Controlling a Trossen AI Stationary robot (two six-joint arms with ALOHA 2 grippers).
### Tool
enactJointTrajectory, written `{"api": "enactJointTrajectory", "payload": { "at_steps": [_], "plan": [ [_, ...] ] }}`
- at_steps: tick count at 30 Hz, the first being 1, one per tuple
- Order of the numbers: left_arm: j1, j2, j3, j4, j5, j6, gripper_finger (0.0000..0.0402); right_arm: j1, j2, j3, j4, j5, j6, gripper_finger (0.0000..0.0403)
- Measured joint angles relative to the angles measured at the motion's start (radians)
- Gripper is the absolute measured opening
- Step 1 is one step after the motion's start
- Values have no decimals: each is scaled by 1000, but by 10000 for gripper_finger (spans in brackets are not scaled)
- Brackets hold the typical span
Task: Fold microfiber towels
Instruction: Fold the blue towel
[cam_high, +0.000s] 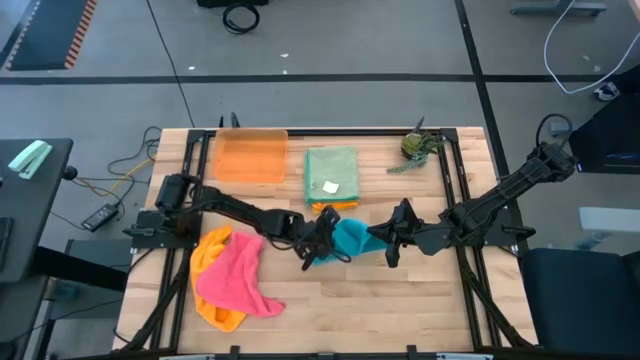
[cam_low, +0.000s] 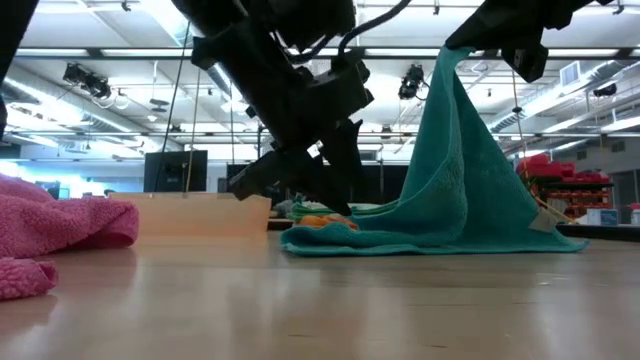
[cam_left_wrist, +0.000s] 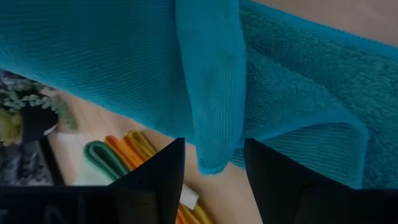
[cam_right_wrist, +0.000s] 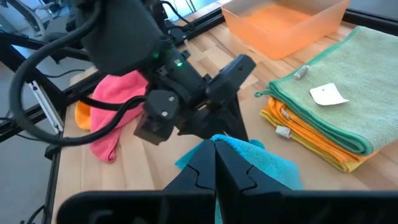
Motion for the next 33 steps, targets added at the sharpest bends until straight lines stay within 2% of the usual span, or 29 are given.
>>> {"api": "enactJointTrajectory", "payload": {
  "at_steps": [8,20,25,33],
  "plan": [
    [44,15,1,8,68,17,167,0,0,0,0,0,6,3],
    [51,51,0,21,68,38,160,0,-1,1,3,0,11,3],
    [51,51,0,18,58,24,127,0,-1,1,0,1,12,3],
    [51,51,0,19,6,21,48,0,-1,1,-1,1,12,3]
  ]
}}
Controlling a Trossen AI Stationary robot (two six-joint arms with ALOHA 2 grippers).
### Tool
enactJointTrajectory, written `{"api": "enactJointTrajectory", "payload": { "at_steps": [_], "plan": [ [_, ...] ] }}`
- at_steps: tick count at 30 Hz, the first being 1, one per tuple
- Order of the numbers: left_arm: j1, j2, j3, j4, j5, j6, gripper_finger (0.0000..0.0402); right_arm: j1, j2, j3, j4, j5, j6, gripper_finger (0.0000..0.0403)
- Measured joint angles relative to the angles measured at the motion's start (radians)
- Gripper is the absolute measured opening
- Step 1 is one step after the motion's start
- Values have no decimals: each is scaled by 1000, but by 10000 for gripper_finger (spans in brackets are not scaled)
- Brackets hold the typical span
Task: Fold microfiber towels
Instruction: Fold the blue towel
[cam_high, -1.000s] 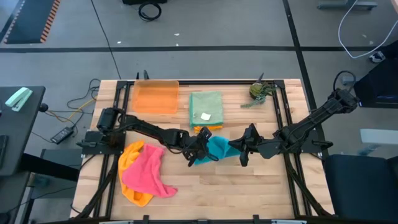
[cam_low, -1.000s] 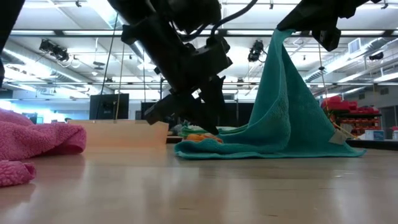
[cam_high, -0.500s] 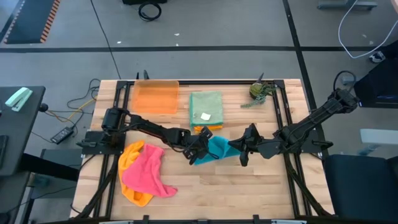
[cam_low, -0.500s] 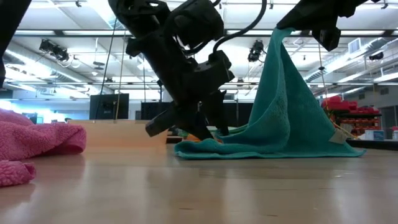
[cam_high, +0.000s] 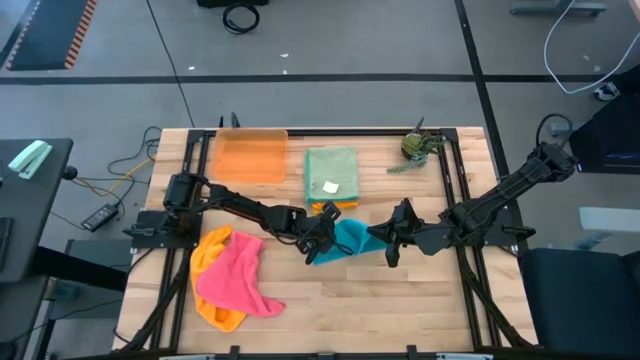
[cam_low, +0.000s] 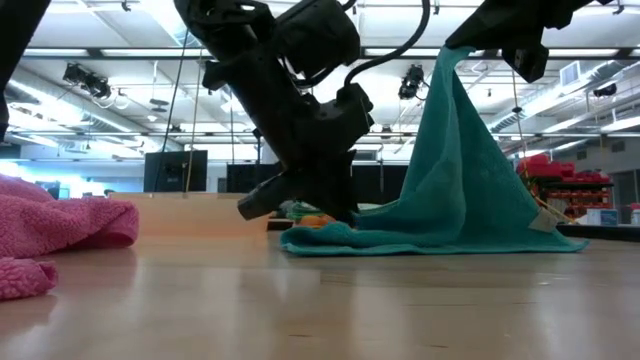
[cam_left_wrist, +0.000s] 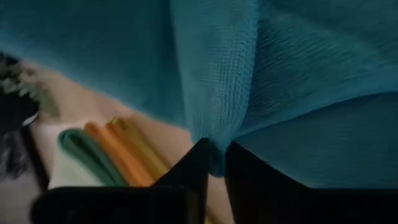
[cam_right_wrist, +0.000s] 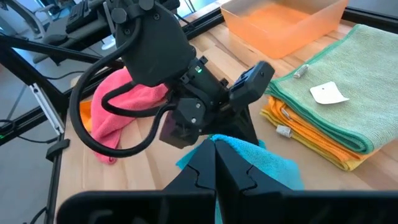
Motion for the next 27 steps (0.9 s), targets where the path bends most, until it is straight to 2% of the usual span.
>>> {"api": "enactJointTrajectory", "payload": {
  "at_steps": [2,6,10,14,17,19,23,27],
  "plan": [
    [-5,0,0,0,-57,-9,18,0,0,0,0,0,1,3],
    [-35,-44,0,-18,-177,-62,11,2,-7,0,-5,0,25,3],
    [-87,-165,0,-80,-185,-167,7,44,-74,0,-53,28,36,3],
    [-132,-324,0,-142,-181,-303,7,94,-166,0,-62,152,38,3],
    [-144,-428,0,-137,-185,-372,7,89,-213,0,-54,241,31,3],
    [-136,-480,0,-98,-200,-418,7,59,-237,0,-42,262,5,3],
    [-97,-564,1,-63,-292,-451,7,-27,-288,8,-19,198,-128,3],
    [-45,-610,1,-63,-300,-464,7,-99,-341,69,-50,84,-189,3]
  ]
}}
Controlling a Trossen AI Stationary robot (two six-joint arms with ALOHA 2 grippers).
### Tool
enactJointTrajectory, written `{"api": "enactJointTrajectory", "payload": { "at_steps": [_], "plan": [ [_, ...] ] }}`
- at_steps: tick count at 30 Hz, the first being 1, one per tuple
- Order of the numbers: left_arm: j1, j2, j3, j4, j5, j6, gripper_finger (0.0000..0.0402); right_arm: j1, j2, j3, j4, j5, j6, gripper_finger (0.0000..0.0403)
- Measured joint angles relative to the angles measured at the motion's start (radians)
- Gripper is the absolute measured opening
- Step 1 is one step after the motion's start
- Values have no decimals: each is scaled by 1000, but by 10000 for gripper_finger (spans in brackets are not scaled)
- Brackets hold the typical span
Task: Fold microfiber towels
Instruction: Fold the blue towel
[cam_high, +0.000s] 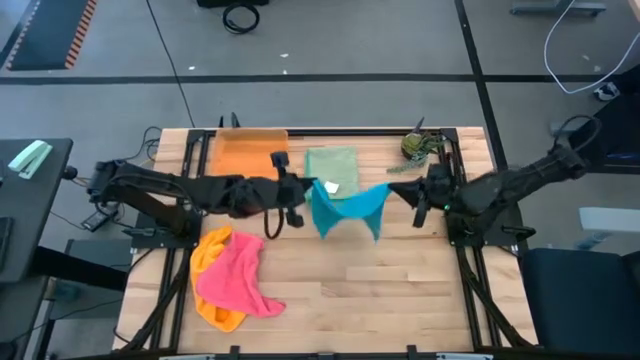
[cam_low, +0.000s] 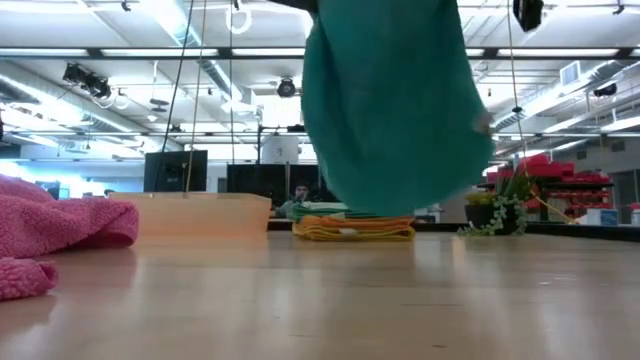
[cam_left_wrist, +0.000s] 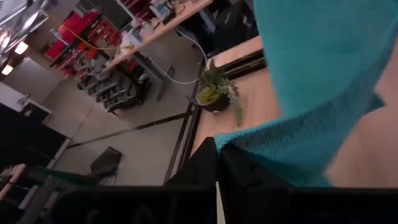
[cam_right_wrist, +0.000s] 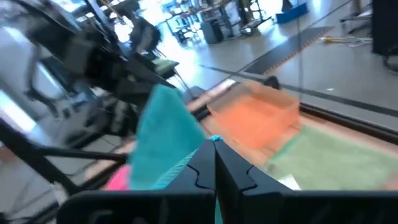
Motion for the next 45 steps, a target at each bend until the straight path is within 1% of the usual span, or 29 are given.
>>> {"api": "enactJointTrajectory", "payload": {
  "at_steps": [3,5,7,9,11,12,15,17,19,22,24,26,29,33,36,38,40,45],
  "plan": [
    [0,-19,1,1,1,-6,7,-23,-9,68,-90,-89,21,3],
    [-31,-32,-1,-48,12,-22,7,-16,1,103,-168,-155,78,3],
    [-66,-32,1,-83,93,-74,7,18,18,104,-251,-228,168,3],
    [-107,-25,0,-158,182,-192,7,80,54,74,-286,-262,287,3],
    [-159,17,2,-189,255,-320,7,167,104,14,-281,-266,431,3],
    [-192,44,-2,-218,269,-375,7,213,142,-21,-263,-265,507,3],
    [-284,162,-14,-220,276,-522,7,335,264,-110,-168,-245,727,3],
    [-335,249,-16,-207,268,-604,7,397,362,-145,-114,-234,833,3],
    [-368,342,-16,-147,265,-645,7,446,453,-160,-108,-230,925,3],
    [-393,431,-14,-85,259,-656,7,491,580,-156,-66,-228,1029,8],
    [-401,462,-12,-70,260,-679,7,512,647,-156,-11,-241,1061,22],
    [-406,473,-13,-69,259,-695,7,524,687,-155,7,-284,1077,43],
    [-406,470,-12,-73,259,-697,7,528,705,-145,5,-359,1029,85],
    [-406,453,-12,-81,268,-694,7,537,659,-145,-17,-365,844,144],
    [-405,452,-11,-77,278,-695,8,556,627,-145,-35,-355,709,175],
    [-405,451,-11,-69,284,-698,11,581,626,-145,-36,-327,579,188],
    [-404,450,-11,-67,285,-700,10,608,647,-144,1,-290,422,195],
    [-404,450,-11,-66,286,-701,7,665,730,-145,90,-150,78,197]
  ]
}}
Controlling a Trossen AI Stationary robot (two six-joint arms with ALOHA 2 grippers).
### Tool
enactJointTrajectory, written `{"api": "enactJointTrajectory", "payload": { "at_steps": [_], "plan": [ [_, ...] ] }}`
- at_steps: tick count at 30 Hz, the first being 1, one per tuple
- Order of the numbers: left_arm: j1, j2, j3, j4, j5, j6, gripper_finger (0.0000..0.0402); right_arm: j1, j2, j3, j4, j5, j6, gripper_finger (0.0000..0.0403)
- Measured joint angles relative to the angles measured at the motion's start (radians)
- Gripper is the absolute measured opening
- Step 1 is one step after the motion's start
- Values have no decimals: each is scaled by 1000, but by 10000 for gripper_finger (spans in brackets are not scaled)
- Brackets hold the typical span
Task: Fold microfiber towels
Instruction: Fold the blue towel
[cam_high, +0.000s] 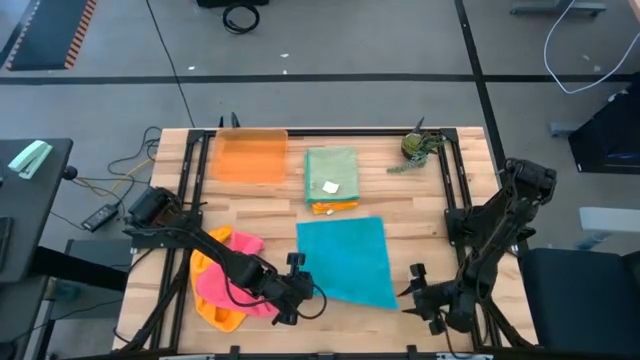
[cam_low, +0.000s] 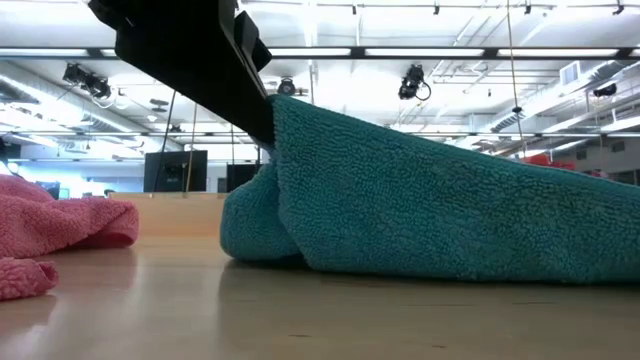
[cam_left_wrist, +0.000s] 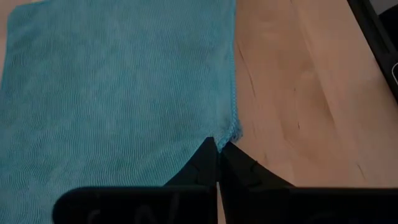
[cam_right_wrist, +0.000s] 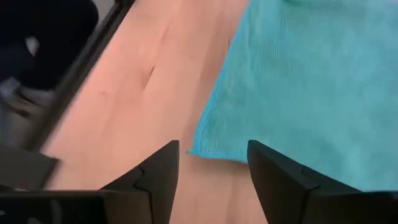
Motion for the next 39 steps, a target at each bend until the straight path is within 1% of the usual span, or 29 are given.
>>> {"api": "enactJointTrajectory", "payload": {
  "at_steps": [3,8,14,18,22,25,28,32,34,35,37,39],
  "plan": [
    [1,0,0,0,0,0,13,16,57,0,23,46,-114,198],
    [0,0,0,-1,0,2,6,23,138,2,18,51,-195,197],
    [0,0,0,-1,0,0,14,24,195,57,19,125,-354,197],
    [1,0,0,-1,0,0,7,24,219,80,21,141,-374,197],
    [0,0,0,-1,0,-1,17,24,241,86,21,141,-371,189],
    [1,0,0,-1,0,-10,13,21,248,88,20,140,-370,162],
    [1,0,0,-1,0,-12,7,15,245,88,22,141,-377,125],
    [1,0,0,-1,0,-18,17,-2,221,88,22,141,-348,59],
    [0,0,1,-2,0,-19,17,-17,192,88,22,105,-307,22],
    [-1,0,6,-9,1,-18,14,-23,175,88,21,89,-277,12],
    [-5,-5,22,-21,24,-16,8,-35,135,88,20,79,-189,9],
    [-8,-22,34,-23,88,-9,9,-52,82,88,19,62,-71,8]
  ]
}}
